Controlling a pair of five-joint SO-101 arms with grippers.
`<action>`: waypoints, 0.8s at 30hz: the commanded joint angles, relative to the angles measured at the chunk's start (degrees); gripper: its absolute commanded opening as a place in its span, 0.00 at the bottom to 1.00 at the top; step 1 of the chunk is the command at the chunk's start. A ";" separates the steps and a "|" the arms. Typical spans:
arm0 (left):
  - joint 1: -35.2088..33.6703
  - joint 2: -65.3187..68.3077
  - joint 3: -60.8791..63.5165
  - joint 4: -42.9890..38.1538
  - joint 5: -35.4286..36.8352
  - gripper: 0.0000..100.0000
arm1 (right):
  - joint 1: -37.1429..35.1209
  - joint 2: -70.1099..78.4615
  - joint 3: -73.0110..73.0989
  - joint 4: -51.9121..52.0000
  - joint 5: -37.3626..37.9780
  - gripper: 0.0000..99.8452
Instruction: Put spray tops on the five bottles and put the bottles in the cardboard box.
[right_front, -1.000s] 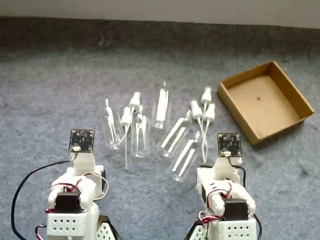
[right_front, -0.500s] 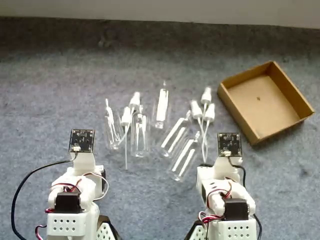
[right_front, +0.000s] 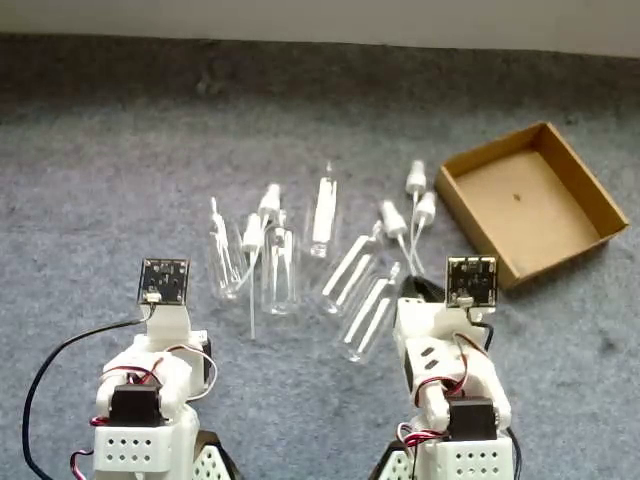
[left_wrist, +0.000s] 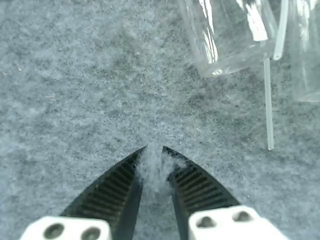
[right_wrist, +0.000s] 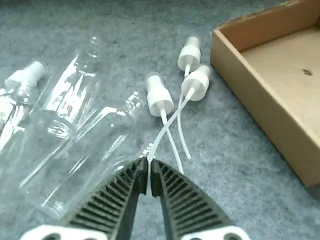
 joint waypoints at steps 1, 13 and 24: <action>-0.66 -0.48 1.10 0.18 0.26 0.00 | 1.54 -0.66 6.20 -3.91 -0.18 0.00; -0.66 -0.48 1.10 0.18 0.26 0.00 | 17.89 -0.40 -4.26 0.75 13.89 0.01; -0.66 -0.48 1.10 0.18 0.26 0.00 | 18.24 -0.31 -25.71 17.27 13.98 0.11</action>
